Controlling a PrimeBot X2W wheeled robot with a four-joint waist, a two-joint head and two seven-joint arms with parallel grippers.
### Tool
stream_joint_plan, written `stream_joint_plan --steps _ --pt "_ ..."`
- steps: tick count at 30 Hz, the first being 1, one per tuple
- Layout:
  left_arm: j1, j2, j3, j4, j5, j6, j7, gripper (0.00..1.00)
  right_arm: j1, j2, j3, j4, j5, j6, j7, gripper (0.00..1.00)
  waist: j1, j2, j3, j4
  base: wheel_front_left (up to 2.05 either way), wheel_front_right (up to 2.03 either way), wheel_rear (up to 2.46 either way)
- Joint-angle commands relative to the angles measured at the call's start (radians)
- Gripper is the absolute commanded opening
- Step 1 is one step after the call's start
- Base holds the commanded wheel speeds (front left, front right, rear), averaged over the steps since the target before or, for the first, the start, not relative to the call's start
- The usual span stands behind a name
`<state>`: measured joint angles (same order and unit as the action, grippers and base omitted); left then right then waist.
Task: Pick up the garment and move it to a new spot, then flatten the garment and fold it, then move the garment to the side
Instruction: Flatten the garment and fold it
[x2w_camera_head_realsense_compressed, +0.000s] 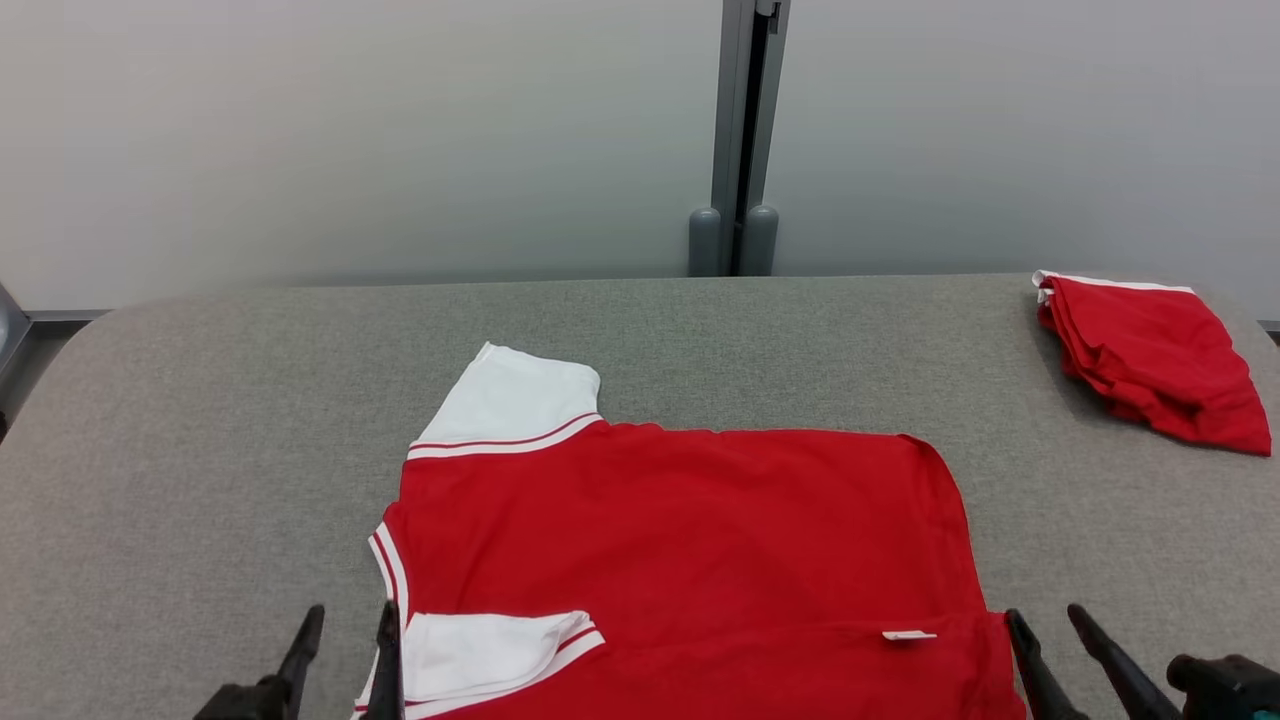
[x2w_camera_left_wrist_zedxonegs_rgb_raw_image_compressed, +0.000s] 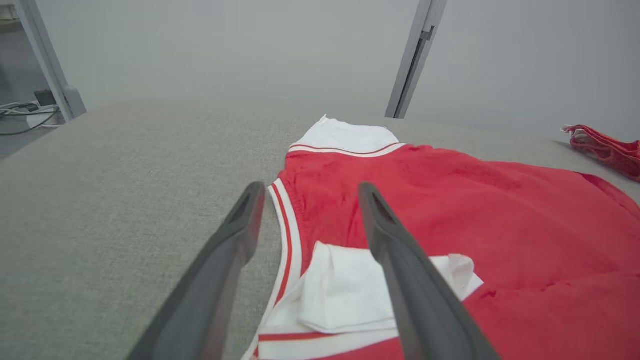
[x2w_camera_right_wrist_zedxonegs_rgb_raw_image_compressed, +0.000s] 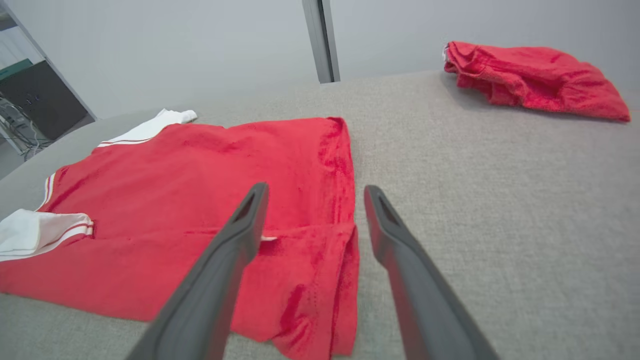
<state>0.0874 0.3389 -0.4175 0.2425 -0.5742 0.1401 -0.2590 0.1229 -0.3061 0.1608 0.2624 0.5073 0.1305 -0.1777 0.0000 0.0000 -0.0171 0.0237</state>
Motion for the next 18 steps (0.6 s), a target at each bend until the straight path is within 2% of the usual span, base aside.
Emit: stream_joint_plan --steps 1,9,18 --pt "-0.031 -0.009 0.027 -0.031 0.034 0.006 -0.007 1.00 -0.023 0.009 -0.014 -0.017 -0.023 0.001 -0.020 1.00 0.0000 0.0000 -0.001 -0.005 0.00 0.00 0.00" --pt "-0.057 -0.085 0.162 -0.143 0.208 -0.025 -0.007 1.00 -0.076 0.071 -0.079 -0.087 -0.149 0.000 -0.080 1.00 0.0000 0.0000 0.000 -0.021 0.00 0.00 0.00" --pt "-0.062 -0.152 0.276 -0.131 0.340 -0.079 -0.007 1.00 -0.105 0.165 -0.151 -0.110 -0.261 0.001 -0.088 1.00 0.0000 0.0000 0.005 -0.037 0.00 0.00 0.00"
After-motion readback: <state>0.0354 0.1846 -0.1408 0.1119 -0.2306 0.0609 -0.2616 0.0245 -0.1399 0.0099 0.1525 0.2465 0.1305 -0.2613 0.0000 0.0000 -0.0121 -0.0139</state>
